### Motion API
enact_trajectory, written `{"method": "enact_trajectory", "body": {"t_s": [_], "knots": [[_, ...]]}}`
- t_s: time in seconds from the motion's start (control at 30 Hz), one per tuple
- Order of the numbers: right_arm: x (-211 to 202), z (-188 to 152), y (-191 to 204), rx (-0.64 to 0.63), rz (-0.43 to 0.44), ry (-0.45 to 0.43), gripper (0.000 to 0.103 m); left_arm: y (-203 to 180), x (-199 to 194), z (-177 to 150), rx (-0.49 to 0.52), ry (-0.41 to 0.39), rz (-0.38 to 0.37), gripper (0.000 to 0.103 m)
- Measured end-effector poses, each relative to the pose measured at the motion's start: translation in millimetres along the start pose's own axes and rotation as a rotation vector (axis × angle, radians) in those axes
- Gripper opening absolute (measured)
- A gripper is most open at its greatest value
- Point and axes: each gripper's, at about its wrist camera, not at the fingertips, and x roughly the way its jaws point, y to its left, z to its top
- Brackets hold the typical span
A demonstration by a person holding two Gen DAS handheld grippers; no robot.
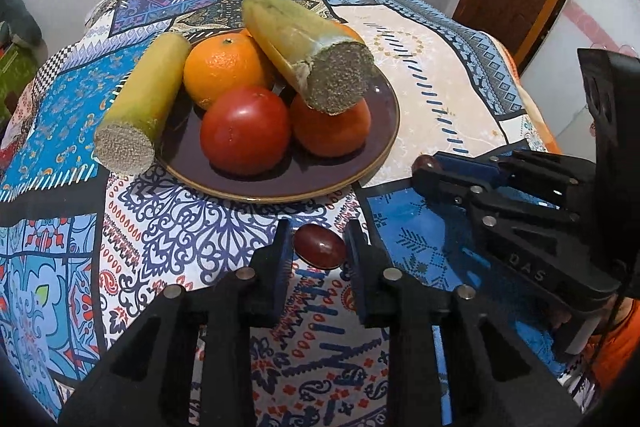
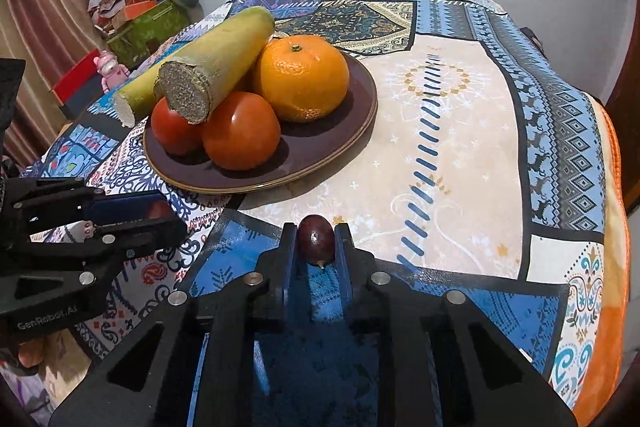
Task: Organize fruits
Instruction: 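Close left gripper on its date while right gripper closes on the other date, then carry both dates with both grippers to the plate rim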
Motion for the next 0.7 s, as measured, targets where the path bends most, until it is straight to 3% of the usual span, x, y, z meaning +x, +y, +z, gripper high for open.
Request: {"method": "enact_trajectory", "body": {"t_s": [0.3, 0.7], "knots": [[-12.9, 4.4, 1.3, 0.004, 0.019, -0.04, 0.016, 11.5, -23.9, 0.3, -0.021, -0.058, 0.009, 0.026], [-9.0, 31.0, 5.7, 0.005, 0.033, -0.088, 0.016, 18.7, -26.3, 22.9, -0.047, -0.087, 0.008, 0.026]]}}
